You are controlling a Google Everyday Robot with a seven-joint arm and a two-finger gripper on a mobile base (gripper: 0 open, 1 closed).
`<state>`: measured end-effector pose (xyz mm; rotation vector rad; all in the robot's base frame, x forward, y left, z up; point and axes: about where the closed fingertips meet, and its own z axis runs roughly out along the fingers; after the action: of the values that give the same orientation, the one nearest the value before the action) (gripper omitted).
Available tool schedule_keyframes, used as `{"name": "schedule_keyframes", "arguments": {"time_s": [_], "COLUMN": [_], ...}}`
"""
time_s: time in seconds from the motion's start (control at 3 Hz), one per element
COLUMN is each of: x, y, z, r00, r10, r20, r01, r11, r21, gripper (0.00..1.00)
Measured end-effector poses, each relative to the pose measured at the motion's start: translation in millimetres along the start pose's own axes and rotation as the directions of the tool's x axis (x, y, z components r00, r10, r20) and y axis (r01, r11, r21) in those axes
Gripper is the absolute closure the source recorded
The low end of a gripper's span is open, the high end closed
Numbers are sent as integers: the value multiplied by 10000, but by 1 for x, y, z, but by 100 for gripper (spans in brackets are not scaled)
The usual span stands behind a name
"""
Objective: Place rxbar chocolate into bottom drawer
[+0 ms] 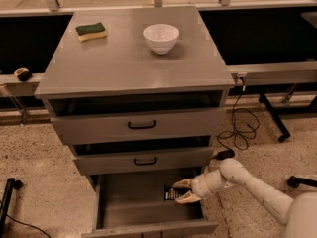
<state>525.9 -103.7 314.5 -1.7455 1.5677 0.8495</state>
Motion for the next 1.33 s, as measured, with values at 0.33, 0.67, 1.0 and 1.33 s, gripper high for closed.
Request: {"name": "schedule_keyframes", "arguments": {"time_s": [0.33,0.67,1.0,1.33], "x": [51,73,75,77], "y": [17,19,11,0], "z": [35,59,87,109], "r00": [9989,9975,9969,9943], "r10": [463,678,668,783], "r20": [-5,-186,-414,-724], "r01": [-463,-684,-672,-766], "r11": [9980,9971,9977,9967], "r21": [-427,-324,-102,271], "gripper": [100,100,100,73]}}
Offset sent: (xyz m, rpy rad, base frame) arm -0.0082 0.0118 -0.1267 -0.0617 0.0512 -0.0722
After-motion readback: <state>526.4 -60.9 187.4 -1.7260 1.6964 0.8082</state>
